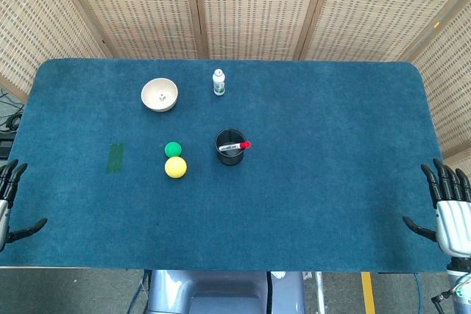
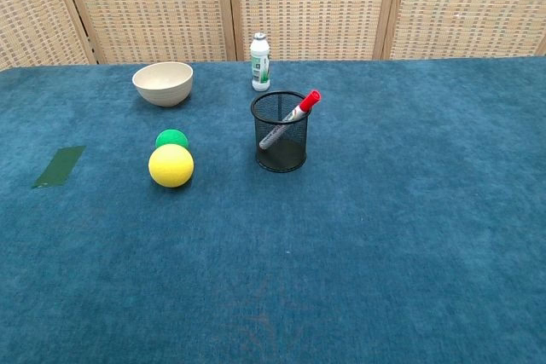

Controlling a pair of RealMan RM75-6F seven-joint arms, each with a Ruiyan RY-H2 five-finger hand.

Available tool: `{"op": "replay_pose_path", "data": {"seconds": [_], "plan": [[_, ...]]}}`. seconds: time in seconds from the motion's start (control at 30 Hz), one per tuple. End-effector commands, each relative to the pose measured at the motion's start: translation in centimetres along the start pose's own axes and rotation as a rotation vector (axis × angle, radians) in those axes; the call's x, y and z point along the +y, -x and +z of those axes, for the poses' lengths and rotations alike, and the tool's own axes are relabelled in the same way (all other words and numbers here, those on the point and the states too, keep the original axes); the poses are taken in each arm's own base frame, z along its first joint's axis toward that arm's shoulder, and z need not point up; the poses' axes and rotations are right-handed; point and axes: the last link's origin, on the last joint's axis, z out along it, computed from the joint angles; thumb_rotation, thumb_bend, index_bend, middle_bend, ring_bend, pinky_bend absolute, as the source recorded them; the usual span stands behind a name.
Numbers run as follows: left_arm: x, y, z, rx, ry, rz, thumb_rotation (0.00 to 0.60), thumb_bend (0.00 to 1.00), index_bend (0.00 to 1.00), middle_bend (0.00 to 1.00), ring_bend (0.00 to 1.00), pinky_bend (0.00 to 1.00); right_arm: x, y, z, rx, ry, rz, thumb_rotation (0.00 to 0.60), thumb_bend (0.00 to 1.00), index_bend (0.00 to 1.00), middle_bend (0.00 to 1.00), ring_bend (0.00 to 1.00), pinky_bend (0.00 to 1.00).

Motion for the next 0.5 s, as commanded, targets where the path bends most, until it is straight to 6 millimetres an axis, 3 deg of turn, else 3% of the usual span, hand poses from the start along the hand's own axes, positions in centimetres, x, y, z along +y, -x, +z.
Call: {"op": "replay_pose_path", "data": {"seconds": [0.03, 0.2, 0.33, 0.5], "plan": [[0.0, 0.1, 0.0, -0.005, -0.001, 0.000, 0.600, 0.00, 0.00, 0.00, 0.00, 0.00, 0.0, 0.0, 0.0, -0.001, 0.001, 0.001, 0.600, 0.00, 0.00, 0.00, 0.00, 0.00], [0.0, 0.4, 0.5, -0.023, 0.006, -0.006, 0.600, 0.00, 0.00, 0.00, 0.00, 0.00, 0.0, 0.0, 0.0, -0.006, 0.003, 0.006, 0.600, 0.00, 0.00, 0.00, 0.00, 0.00], [0.2, 1.4, 1.9, -0.068, 0.029, -0.021, 0.600, 0.00, 0.00, 0.00, 0.00, 0.00, 0.1, 0.0, 0.0, -0.010, 0.008, 0.013, 0.600, 0.00, 0.00, 0.00, 0.00, 0.00], [1.0, 3.8, 6.2, -0.163, 0.052, -0.060, 0.600, 0.00, 0.00, 0.00, 0.00, 0.00, 0.3, 0.1, 0.3, -0.021, 0.019, 0.019, 0.600, 0.00, 0.00, 0.00, 0.00, 0.00]]}}
